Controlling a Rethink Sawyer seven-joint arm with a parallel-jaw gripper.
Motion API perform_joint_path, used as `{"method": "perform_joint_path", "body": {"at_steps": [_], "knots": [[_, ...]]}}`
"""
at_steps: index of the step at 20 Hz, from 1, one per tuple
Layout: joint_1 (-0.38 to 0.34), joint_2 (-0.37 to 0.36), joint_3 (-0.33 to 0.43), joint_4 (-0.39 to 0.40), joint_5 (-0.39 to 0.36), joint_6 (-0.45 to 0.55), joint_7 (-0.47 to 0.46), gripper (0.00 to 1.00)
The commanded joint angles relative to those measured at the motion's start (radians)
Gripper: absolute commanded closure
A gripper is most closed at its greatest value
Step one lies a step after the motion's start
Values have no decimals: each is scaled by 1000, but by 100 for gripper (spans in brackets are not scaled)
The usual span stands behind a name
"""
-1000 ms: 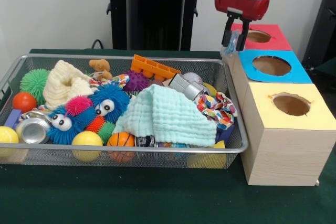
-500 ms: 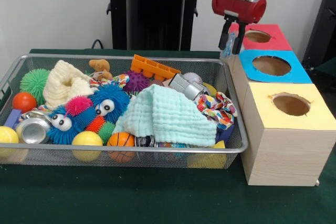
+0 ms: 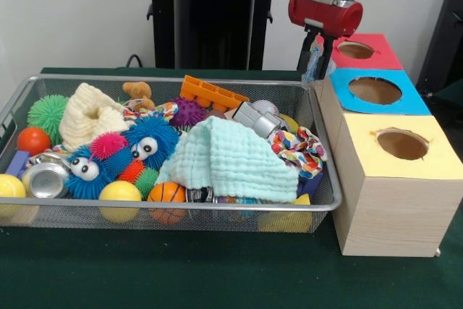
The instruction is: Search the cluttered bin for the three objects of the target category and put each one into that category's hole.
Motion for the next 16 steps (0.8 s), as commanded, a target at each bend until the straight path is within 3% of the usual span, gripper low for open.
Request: {"method": "perform_joint_path", "body": {"at_steps": [1,8,10,13,16], "knots": [[26,72,185,13,76,43,314,100],[34,64,209,9,132,70,313,100],[58,69,181,-5,148,90,303,100],[141,84,48,-56,155,181,260,100],[205,93,-107,-119,106,303,210,100]]}}
